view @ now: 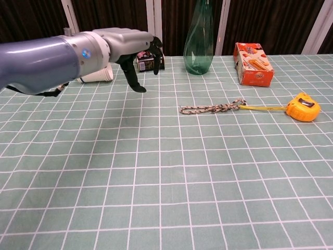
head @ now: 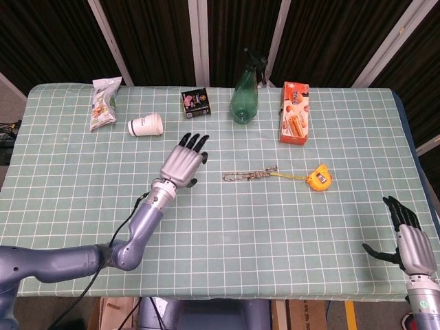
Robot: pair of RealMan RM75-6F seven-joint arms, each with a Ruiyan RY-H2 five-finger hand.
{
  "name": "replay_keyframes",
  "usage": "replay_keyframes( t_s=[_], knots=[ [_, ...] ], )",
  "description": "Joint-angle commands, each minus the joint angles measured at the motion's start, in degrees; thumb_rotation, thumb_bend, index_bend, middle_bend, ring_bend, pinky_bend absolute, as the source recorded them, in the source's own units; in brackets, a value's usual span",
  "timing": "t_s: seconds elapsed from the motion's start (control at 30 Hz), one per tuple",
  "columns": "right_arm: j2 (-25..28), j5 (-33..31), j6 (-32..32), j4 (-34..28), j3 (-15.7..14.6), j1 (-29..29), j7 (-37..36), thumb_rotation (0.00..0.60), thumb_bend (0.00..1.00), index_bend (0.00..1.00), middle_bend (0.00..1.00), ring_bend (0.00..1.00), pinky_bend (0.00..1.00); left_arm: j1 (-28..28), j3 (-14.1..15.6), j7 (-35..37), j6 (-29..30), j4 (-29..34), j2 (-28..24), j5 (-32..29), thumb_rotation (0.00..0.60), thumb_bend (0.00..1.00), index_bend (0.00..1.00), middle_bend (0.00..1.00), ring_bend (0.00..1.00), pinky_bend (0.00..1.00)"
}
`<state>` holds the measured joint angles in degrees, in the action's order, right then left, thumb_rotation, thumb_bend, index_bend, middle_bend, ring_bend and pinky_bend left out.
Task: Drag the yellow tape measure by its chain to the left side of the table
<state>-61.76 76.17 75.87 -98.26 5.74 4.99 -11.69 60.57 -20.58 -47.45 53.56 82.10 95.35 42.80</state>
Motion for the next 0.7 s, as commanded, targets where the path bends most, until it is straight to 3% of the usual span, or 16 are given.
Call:
replay_keyframes(
  t_s=[0.03, 0.43, 0.7],
  knots=[
    [0.2, -0.1, -0.2, -0.1, 0.0, 0.0, -0.3, 0.6, 0.18, 0.0, 0.0, 0.0, 0.0, 4.6, 0.0, -2.0, -1.5, -6.9, 5.2, -3.3, 0.6, 0.34, 0.46, 0.0, 0.0, 0.0],
    [0.6, -0.7, -0.6, -0.2, 0.2, 0.0, -1.4, 0.6, 0.18, 0.0, 0.0, 0.0, 0.0, 10.3, 1.7, -3.1, -5.7, -19.7, 12.5, -8.0, 0.6, 0.45, 0.5, 0.0, 0.0, 0.0],
    [0.7, -1.4, -0.9, -0.2, 0.4, 0.0, -1.9, 0.6, 0.18, 0.0, 0.0, 0.0, 0.0, 12.5, 2.3, -2.3, -8.4, -26.2, 16.2, -9.0, 0.6, 0.46, 0.5, 0.0, 0.0, 0.0]
  ],
)
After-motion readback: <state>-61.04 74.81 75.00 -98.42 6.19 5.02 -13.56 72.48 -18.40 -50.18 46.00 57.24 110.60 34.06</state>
